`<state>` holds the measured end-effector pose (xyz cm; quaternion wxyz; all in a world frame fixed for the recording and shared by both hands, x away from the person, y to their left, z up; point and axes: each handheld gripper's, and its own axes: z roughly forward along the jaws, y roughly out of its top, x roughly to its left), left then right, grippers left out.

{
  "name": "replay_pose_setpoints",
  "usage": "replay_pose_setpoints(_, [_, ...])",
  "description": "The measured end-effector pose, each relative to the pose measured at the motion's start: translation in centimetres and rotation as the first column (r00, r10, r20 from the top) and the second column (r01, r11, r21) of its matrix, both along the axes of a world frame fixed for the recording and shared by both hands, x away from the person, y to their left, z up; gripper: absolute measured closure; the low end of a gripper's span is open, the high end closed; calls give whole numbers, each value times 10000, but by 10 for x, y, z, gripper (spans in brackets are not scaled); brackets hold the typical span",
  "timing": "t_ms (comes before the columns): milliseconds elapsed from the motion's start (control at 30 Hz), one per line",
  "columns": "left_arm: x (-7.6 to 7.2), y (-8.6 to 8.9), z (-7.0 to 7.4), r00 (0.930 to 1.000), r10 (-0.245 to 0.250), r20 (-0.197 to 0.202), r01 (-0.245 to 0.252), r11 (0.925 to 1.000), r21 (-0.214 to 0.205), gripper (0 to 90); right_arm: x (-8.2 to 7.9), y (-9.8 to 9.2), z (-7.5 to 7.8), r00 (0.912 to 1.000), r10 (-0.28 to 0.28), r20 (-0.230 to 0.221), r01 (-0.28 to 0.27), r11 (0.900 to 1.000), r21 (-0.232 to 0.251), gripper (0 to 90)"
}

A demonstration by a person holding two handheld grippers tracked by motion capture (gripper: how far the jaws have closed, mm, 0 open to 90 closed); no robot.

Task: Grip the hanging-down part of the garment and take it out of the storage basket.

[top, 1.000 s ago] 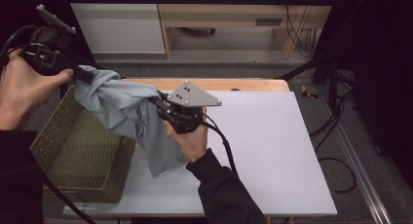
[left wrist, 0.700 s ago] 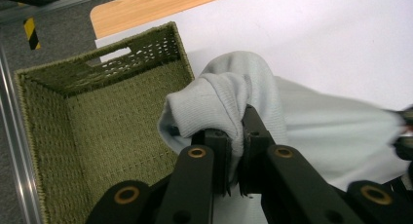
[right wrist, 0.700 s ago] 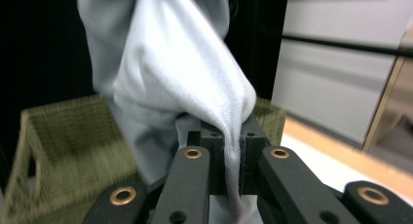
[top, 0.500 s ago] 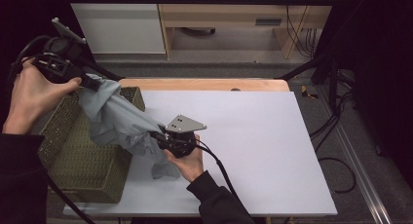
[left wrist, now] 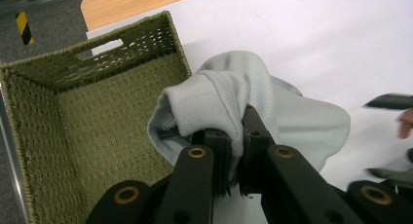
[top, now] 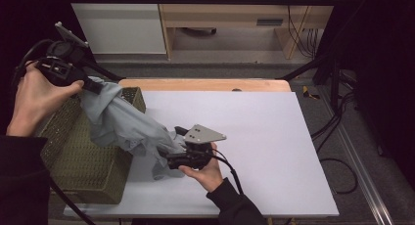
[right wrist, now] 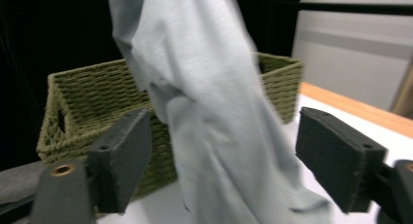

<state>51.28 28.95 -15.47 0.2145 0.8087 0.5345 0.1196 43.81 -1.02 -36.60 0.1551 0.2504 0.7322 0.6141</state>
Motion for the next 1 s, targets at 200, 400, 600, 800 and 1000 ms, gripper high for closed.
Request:
replay_pose_setpoints(200, [2, -1, -1, 9999, 1, -119, 0, 10000, 72, 846, -5, -50, 1, 9917, -1278, 143, 1273, 9914, 292, 120])
replay_pose_setpoints(400, [4, -2, -4, 9998, 35, -214, -33, 9999, 100, 845, -8, -94, -7, 9666, -2548, 261, 2535, 9664, 427, 75])
replay_pose_setpoints(600, [5, -2, -5, 9997, 11, -240, -9, 9999, 103, 845, -15, -124, -17, 9438, -3298, 223, 3284, 9432, 494, 40])
replay_pose_setpoints(800, [5, 0, -6, 9997, 20, -242, -18, 10000, 86, 845, -26, -146, -30, 9283, -3703, 332, 3692, 9287, 360, 18])
replay_pose_setpoints(1000, [5, 0, -7, 9997, 32, -256, -30, 10000, 82, 845, -34, -168, -42, 9132, -4062, 321, 4053, 9136, 312, 13])
